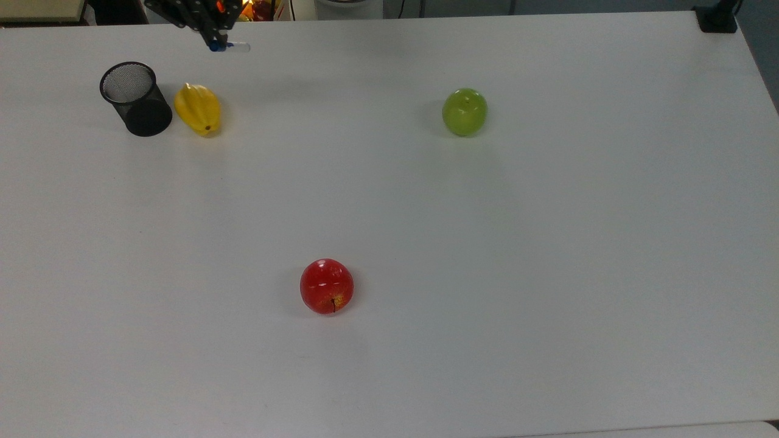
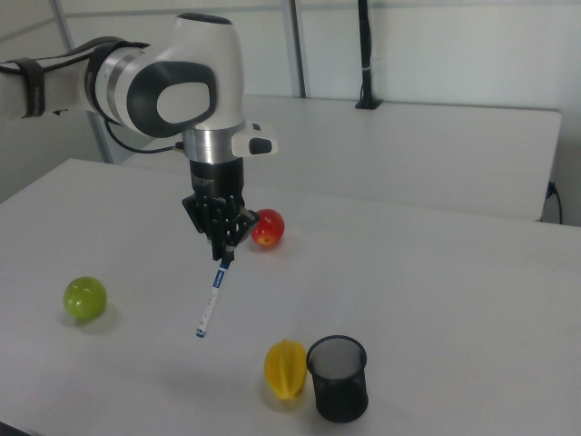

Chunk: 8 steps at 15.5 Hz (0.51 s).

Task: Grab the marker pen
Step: 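Carry the marker away from the cup and lower it to the table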

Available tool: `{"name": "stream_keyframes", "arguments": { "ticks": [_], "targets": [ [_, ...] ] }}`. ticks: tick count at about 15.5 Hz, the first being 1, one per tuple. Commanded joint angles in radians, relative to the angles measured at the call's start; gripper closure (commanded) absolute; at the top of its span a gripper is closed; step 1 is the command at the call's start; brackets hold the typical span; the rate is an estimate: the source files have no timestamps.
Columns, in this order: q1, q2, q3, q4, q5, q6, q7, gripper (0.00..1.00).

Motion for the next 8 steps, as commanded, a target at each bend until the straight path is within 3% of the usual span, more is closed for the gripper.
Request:
{"name": "stream_keyframes", "arguments": {
  "ticks": [1, 5, 8],
  "targets": [
    [0.077, 0.017, 0.002, -0.001, 0.015, -0.065, 0.056, 0.99],
    [0.103, 0.066, 0.063, -0.012, 0.013, -0.123, 0.060, 0.99],
    [0.136, 0.126, 0.072, -0.021, -0.004, -0.127, 0.073, 0.99]
  ]
}}
